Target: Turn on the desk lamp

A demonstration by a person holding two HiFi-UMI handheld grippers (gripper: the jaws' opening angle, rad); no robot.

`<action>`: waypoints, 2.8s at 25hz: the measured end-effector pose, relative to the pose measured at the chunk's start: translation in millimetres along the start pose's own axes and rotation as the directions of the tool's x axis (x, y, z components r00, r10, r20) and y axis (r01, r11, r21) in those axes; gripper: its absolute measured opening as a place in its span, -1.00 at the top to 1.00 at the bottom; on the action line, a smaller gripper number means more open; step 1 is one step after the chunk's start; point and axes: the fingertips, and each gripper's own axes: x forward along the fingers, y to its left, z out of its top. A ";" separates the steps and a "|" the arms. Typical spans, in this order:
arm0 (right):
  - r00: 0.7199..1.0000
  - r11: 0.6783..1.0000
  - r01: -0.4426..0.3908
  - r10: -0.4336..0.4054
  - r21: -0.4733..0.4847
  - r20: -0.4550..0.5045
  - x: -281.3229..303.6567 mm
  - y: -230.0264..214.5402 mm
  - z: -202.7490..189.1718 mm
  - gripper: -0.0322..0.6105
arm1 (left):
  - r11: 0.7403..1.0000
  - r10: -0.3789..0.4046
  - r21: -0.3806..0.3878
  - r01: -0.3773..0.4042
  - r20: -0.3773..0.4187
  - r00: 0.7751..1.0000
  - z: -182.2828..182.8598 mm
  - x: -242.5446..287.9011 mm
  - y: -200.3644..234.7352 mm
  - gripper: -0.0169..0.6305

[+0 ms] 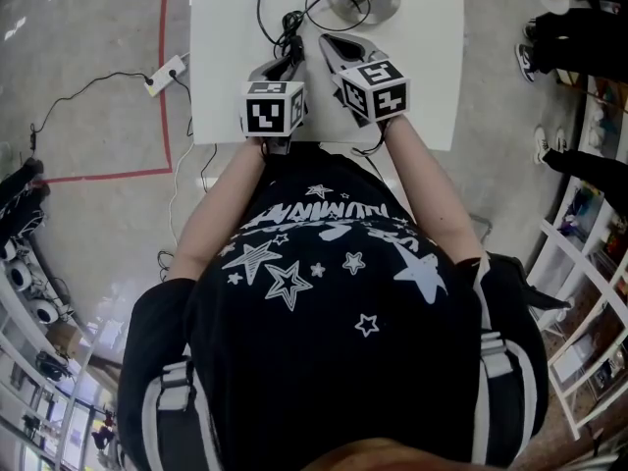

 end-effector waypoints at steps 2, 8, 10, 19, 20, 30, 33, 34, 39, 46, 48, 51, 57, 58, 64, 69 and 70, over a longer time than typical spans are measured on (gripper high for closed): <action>1.000 1.000 -0.013 0.013 -0.011 -0.016 3.3 1.9 -2.7 0.89 | 1.000 -0.003 0.001 0.003 -0.005 1.000 0.0 0.2 0.0 0.63; 0.994 0.996 -0.081 0.077 -0.041 -0.076 11.4 11.2 -12.8 0.89 | 1.000 -0.005 0.002 0.005 -0.014 1.000 0.3 -1.4 -1.8 0.73; 0.990 0.993 -0.109 0.104 -0.050 -0.099 14.3 14.6 -15.5 0.89 | 1.000 -0.008 -0.001 0.008 -0.017 1.000 0.6 -1.5 -1.5 0.73; 0.969 0.978 -0.197 0.184 -0.066 -0.167 22.9 25.0 -24.7 0.89 | 1.000 -0.030 -0.003 0.030 -0.026 0.999 0.4 -2.0 -3.7 0.73; 0.967 0.977 -0.203 0.189 -0.071 -0.170 23.3 26.0 -23.9 0.89 | 0.999 -0.033 -0.002 0.033 -0.026 0.999 0.7 -2.4 -4.2 0.73; 0.956 0.968 -0.237 0.217 -0.078 -0.198 26.4 27.1 -22.9 0.89 | 0.998 -0.061 0.004 0.062 -0.041 0.997 0.8 -1.6 -5.4 0.73; 0.959 0.972 -0.219 0.198 -0.085 -0.203 31.1 24.7 -21.4 0.89 | 0.996 -0.093 0.003 0.093 -0.056 0.994 0.2 -0.7 -5.6 0.73; 0.959 0.973 -0.216 0.194 -0.087 -0.209 33.1 23.5 -21.3 0.89 | 0.995 -0.098 0.004 0.098 -0.060 0.993 -0.1 -0.1 -5.3 0.73; 0.952 0.970 -0.230 0.209 -0.072 -0.221 34.4 23.3 -21.8 0.89 | 0.994 -0.109 -0.008 0.109 -0.061 0.992 -0.2 0.1 -3.7 0.73; 0.953 0.971 -0.228 0.209 -0.067 -0.221 33.8 23.7 -21.0 0.89 | 0.993 -0.116 -0.004 0.116 -0.062 0.991 0.3 -0.8 -4.2 0.73; 0.954 0.972 -0.225 0.206 -0.066 -0.218 33.7 23.2 -20.4 0.89 | 0.993 -0.116 -0.006 0.115 -0.061 0.991 0.8 -0.5 -4.3 0.73; 0.963 0.977 -0.204 0.190 -0.056 -0.189 32.9 21.1 -18.3 0.89 | 0.993 -0.118 0.000 0.118 -0.059 0.991 0.6 -0.6 -4.6 0.73; 0.978 0.988 -0.157 0.156 -0.002 -0.137 24.0 8.8 -16.5 0.89 | 0.995 -0.086 0.047 0.089 -0.054 0.995 -0.9 -1.0 -5.1 0.73; 0.979 0.988 -0.154 0.153 -0.003 -0.133 21.6 8.0 -15.8 0.89 | 0.995 -0.080 0.050 0.083 -0.051 0.995 -1.6 -1.8 -5.4 0.73; 0.983 0.989 -0.148 0.145 -0.019 -0.115 7.2 12.2 -15.0 0.89 | 0.996 -0.063 0.061 0.064 -0.015 0.998 -2.7 -10.9 -9.5 0.73; 0.983 0.988 -0.151 0.147 -0.034 -0.108 -3.2 18.5 -20.0 0.89 | 0.996 -0.057 0.064 0.056 0.017 0.998 -3.5 -18.4 -13.1 0.73; 0.984 0.988 -0.150 0.146 -0.037 -0.106 -5.5 19.5 -20.5 0.89 | 0.996 -0.054 0.066 0.053 0.024 0.998 -3.5 -20.5 -13.6 0.73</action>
